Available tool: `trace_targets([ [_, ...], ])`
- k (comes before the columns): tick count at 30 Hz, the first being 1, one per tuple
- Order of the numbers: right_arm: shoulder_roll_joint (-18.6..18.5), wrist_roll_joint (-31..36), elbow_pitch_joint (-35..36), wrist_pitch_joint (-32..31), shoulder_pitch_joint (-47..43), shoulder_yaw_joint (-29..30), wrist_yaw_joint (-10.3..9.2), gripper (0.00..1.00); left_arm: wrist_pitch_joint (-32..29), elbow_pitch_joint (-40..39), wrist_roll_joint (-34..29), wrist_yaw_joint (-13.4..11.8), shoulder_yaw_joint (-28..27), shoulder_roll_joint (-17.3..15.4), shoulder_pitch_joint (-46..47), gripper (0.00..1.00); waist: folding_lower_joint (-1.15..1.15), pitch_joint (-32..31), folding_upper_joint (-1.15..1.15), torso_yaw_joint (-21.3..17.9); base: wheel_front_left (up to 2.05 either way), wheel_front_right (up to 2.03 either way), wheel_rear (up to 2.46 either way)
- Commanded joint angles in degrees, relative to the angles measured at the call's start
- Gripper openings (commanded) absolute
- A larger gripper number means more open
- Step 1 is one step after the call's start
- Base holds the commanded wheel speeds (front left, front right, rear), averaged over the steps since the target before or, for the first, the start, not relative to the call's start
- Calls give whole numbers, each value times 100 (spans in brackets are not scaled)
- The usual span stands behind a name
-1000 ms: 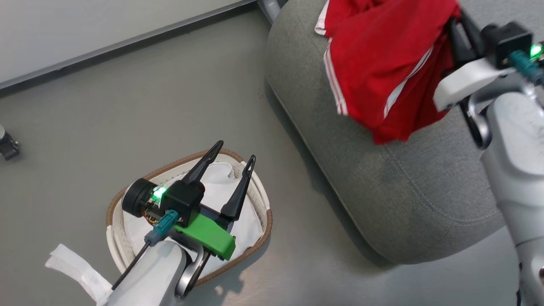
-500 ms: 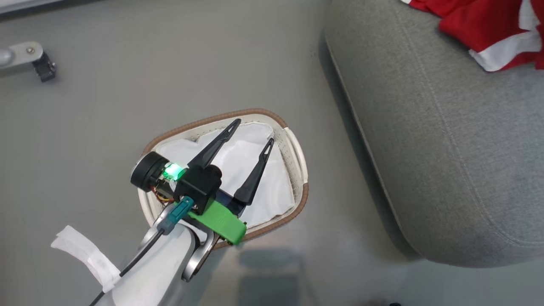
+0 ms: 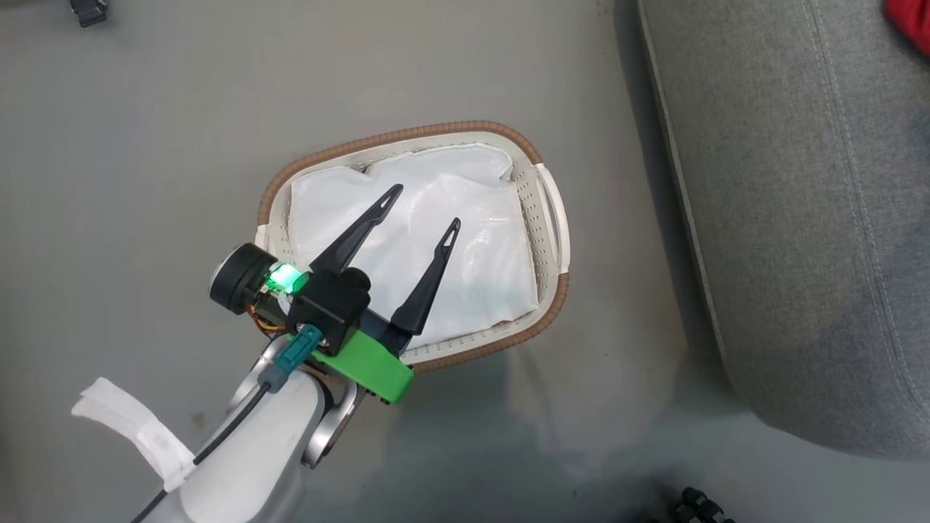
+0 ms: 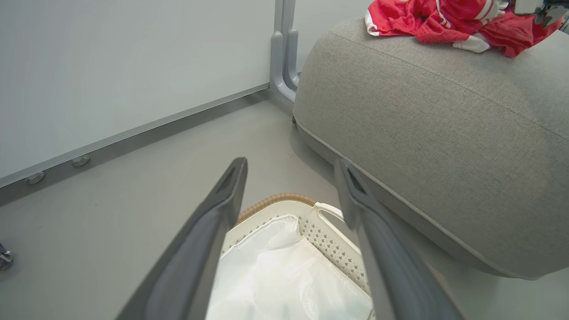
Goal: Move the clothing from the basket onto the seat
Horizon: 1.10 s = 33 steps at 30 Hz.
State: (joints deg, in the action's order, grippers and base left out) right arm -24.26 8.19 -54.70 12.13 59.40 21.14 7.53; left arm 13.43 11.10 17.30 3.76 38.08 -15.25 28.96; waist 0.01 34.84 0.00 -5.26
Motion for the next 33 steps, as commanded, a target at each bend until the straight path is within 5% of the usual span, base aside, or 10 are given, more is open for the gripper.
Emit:
trace_targets([
  [1,88,77,-48,89,-66,14,-8,34,13,-46,-14,-44,-38,-50,137,100,-1,52,0,-82,0,0,0],
  [2,169,134,-58,144,-85,-26,-8,47,16,-60,-4,-72,-61,-70,137,100,-1,55,0,-134,0,0,0],
  [3,220,168,-55,184,-108,-68,-8,85,17,-66,4,-86,-72,-84,128,100,-1,52,0,-169,0,0,0],
  [4,289,183,-42,223,-133,-100,-8,100,20,-70,15,-101,-89,-98,110,100,-1,38,0,-217,0,0,0],
  [18,600,33,731,309,-674,-554,-8,100,127,-131,206,-260,-349,-169,-52,100,-1,-388,0,-530,0,0,0],
  [33,993,-332,1347,305,-1371,-1459,-8,100,170,-33,271,-670,-1365,187,-731,100,-1,-1822,0,-105,0,0,0],
])
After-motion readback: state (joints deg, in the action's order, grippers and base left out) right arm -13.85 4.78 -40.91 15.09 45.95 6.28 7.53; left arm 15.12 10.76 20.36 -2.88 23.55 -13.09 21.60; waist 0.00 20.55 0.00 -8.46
